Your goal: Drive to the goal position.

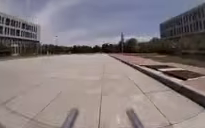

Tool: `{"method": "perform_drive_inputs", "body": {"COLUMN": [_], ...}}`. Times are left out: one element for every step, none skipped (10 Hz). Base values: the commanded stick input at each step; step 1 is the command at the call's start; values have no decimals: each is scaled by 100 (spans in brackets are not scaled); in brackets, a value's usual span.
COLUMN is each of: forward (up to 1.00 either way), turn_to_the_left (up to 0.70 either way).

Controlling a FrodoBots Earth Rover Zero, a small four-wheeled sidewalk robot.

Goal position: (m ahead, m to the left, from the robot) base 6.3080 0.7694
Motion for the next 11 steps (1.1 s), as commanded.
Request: {"method": "perform_drive_inputs", "body": {"forward": [100, 100, 100, 100, 100, 100, 100, 100, 100, 100, 100], "turn_to_the_left": [0, 0, 0, 0, 0, 0, 0, -31, -38, -39, -39]}}
